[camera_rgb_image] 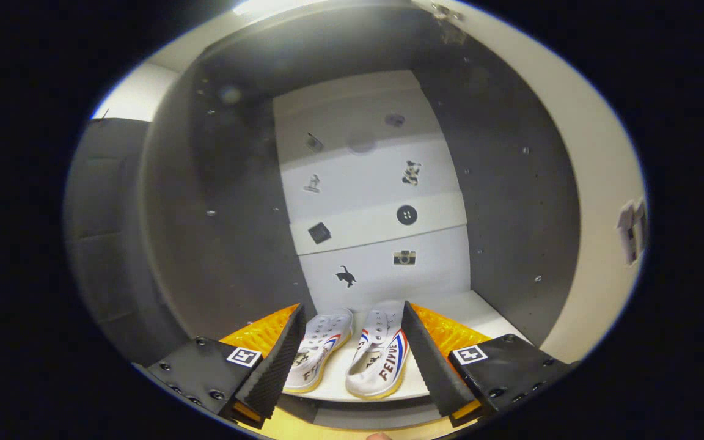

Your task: Open the shoe cabinet door, grab the shoes and put them into the shoe cabinet, then close the shoe cabinet door.

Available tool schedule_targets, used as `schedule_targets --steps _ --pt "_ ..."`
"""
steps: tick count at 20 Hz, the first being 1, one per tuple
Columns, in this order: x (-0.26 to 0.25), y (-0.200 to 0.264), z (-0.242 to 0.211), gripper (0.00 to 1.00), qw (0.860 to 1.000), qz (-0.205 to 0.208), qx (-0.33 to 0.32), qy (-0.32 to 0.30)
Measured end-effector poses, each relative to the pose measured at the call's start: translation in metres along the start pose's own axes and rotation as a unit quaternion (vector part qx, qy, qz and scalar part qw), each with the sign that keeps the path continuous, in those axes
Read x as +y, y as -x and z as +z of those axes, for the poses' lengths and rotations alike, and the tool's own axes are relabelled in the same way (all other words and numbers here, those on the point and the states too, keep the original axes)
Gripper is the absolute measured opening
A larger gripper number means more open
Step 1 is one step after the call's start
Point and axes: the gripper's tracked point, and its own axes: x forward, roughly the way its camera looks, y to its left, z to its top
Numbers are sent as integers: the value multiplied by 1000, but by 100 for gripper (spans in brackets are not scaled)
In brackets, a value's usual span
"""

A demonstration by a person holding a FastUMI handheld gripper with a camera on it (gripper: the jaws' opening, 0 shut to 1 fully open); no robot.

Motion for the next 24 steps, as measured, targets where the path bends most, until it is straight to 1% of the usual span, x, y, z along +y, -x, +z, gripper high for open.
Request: schedule_targets --steps 2,5,9,11,17,24 --pt "15 37 12 98 999 12 -19 26" --pt "36 87 28 97 998 33 -41 41" --pt "50 150 38 97 996 54 -49 52" --pt "48 182 41 97 995 57 -53 63" --pt "29 273 40 97 994 59 -67 66" --pt "-24 345 57 97 995 40 -69 61"
